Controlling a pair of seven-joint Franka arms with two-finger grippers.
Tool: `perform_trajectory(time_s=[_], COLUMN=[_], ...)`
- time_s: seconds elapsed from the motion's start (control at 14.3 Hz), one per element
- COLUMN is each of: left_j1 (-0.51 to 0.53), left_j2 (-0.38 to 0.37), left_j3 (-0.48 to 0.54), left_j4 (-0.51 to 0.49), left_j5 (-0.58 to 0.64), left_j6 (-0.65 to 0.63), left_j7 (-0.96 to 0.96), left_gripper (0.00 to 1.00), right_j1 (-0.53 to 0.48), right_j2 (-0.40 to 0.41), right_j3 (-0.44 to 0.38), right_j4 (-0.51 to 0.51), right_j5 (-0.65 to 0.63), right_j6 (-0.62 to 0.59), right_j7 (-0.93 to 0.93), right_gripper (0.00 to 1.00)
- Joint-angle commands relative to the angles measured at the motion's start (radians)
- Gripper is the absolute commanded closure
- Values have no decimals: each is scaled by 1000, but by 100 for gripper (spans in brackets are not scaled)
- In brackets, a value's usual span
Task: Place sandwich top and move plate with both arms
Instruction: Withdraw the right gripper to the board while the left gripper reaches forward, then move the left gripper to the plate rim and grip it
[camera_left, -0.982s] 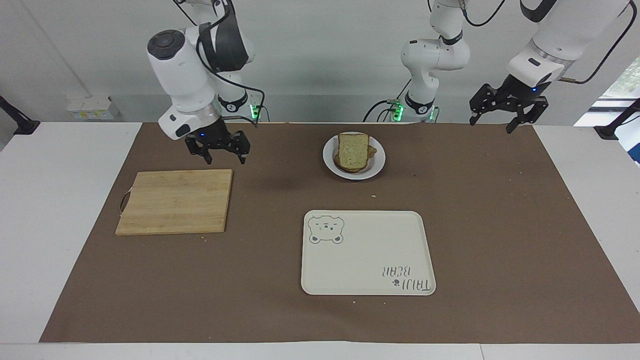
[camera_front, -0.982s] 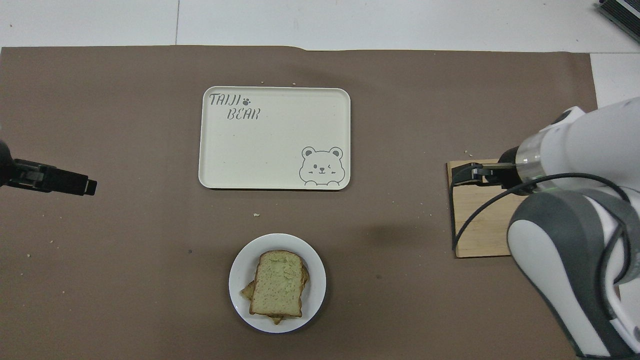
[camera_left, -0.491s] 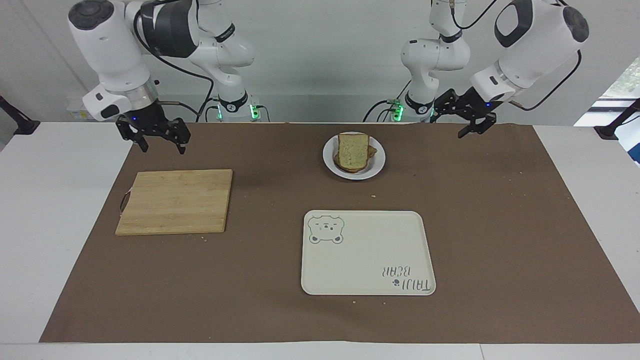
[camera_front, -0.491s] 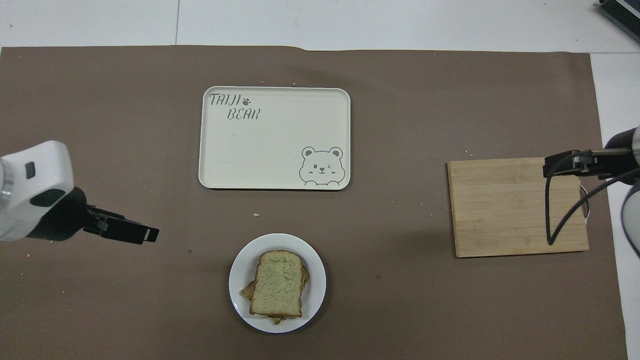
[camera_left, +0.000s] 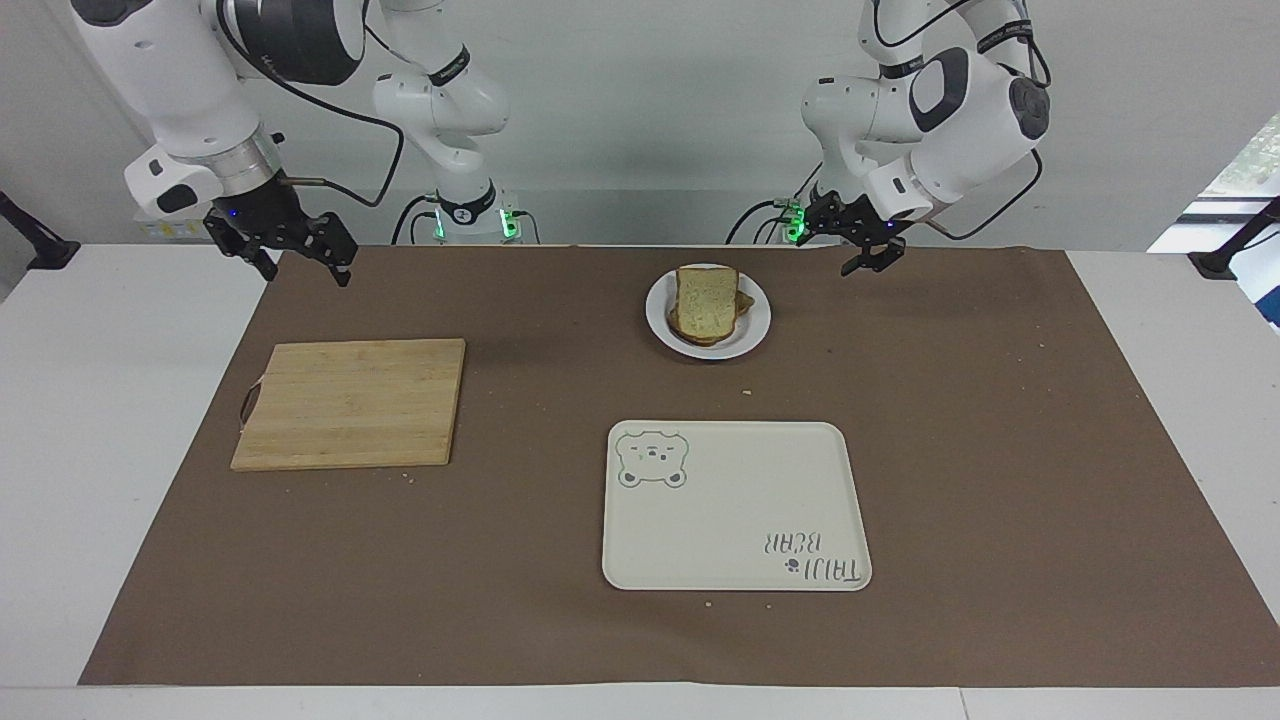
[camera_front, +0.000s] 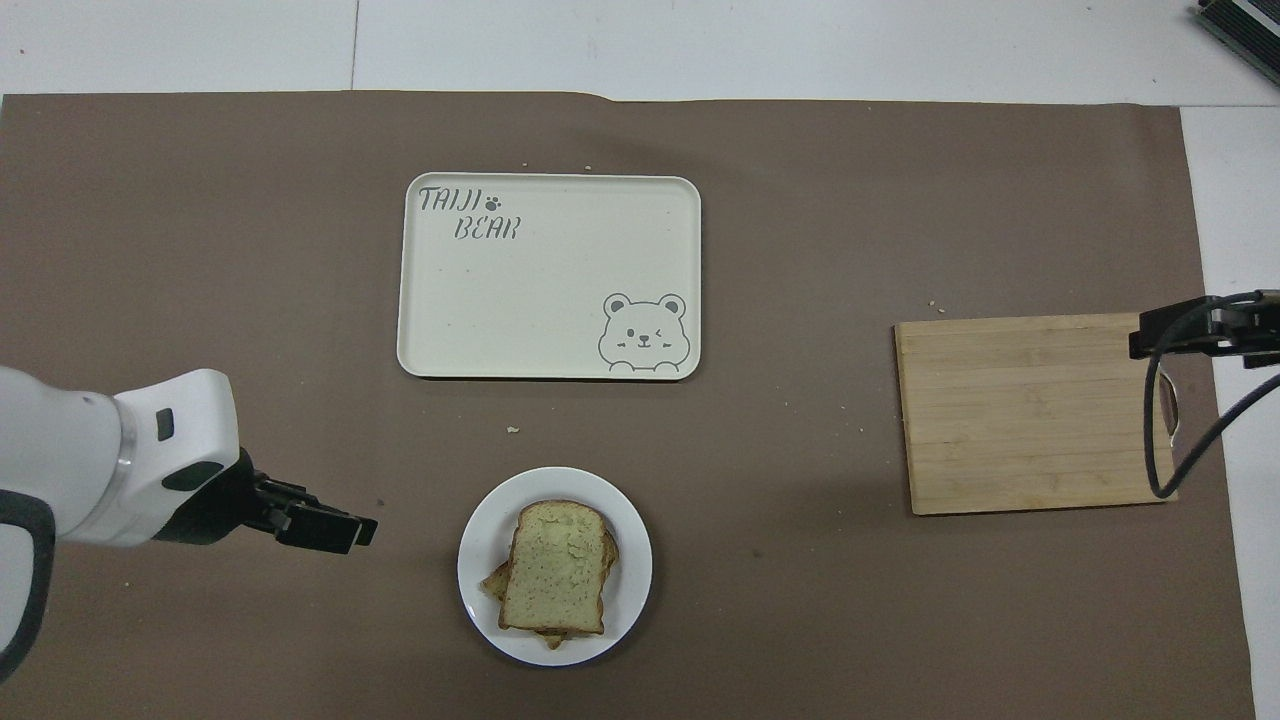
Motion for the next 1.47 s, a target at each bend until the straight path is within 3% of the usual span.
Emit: perform_trajectory(time_s=[0.0,0.14,0.35,0.56,1.05,1.4], left_j1=[-29,-63,-139,-147,-146,-162], left_j2=[-45,-34,48,85,144,176], left_j3=[14,14,15,15,15,14], left_j4=[-142,-213,-247,-263,-268,-277], left_j5=[-60,-124,-227,-304,-319,-396], left_j6=[136,240,380,406,448,478], left_j7=[12,12,10,12,13,19], left_gripper=[17,23,24,48,49,54], right_j1=[-12,-10,-10,-10,-10,-10], right_j2=[13,11,11,13,11,13], right_j3=[11,14,14,14,14,14], right_j4=[25,25,25,25,25,25], right_j5=[18,18,18,18,18,18], right_j6=[-11,-11,-11,-11,-11,-11], right_j7=[14,12,14,12,12,12], right_gripper=[0,0,0,0,0,0])
